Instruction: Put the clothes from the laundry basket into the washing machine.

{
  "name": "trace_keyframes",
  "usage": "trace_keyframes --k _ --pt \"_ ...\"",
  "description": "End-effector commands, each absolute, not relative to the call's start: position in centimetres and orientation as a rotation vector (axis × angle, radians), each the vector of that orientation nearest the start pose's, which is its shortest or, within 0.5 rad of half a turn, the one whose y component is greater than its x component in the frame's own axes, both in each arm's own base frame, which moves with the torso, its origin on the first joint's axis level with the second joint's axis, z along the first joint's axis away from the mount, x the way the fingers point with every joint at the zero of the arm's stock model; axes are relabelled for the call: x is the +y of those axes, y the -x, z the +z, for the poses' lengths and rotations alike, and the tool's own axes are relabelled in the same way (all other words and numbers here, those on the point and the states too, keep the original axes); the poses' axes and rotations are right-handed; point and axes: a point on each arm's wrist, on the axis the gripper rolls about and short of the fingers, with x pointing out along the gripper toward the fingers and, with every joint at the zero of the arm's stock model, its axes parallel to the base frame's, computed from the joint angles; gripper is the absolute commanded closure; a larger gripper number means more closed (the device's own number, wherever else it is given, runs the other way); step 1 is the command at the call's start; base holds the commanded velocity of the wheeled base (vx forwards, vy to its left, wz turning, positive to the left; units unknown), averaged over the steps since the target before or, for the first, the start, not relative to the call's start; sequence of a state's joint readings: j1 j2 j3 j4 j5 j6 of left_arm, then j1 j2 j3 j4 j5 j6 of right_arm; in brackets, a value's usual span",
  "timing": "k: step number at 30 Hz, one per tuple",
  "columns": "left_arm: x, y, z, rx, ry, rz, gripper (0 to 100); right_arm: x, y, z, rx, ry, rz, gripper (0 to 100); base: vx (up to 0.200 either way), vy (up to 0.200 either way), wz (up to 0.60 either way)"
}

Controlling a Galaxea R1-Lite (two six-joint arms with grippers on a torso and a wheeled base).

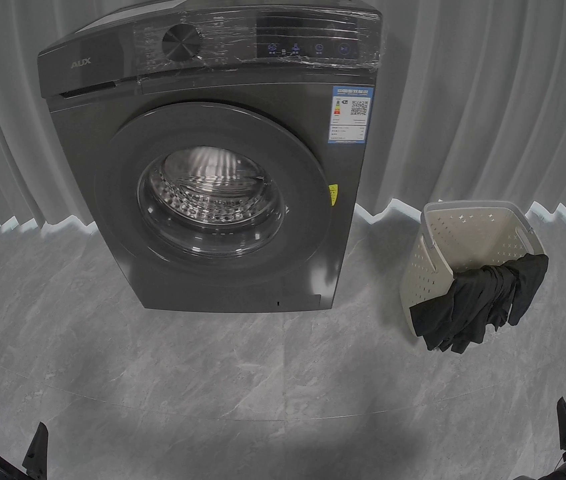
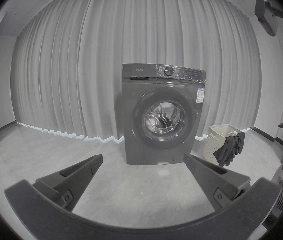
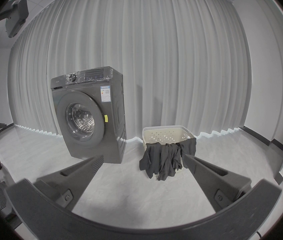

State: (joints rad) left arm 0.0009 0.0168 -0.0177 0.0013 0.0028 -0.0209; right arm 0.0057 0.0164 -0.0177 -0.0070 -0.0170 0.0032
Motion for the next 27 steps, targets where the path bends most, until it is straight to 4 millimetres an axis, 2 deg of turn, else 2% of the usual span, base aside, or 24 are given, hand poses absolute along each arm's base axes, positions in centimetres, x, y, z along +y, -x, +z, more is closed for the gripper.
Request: trace_keyframes --k 1,27 --pt "0.0 2.29 7.57 0.0 0.021 0.005 0 -0.05 2.28 7.63 -0.008 -0.003 -0.011 0 0.0 -0.2 0.0" --pt "0.0 2.29 7.57 0.0 0.02 0.005 0 -0.05 2.28 7.61 -0.006 -0.002 -0.009 0 0.0 -0.2 0.0"
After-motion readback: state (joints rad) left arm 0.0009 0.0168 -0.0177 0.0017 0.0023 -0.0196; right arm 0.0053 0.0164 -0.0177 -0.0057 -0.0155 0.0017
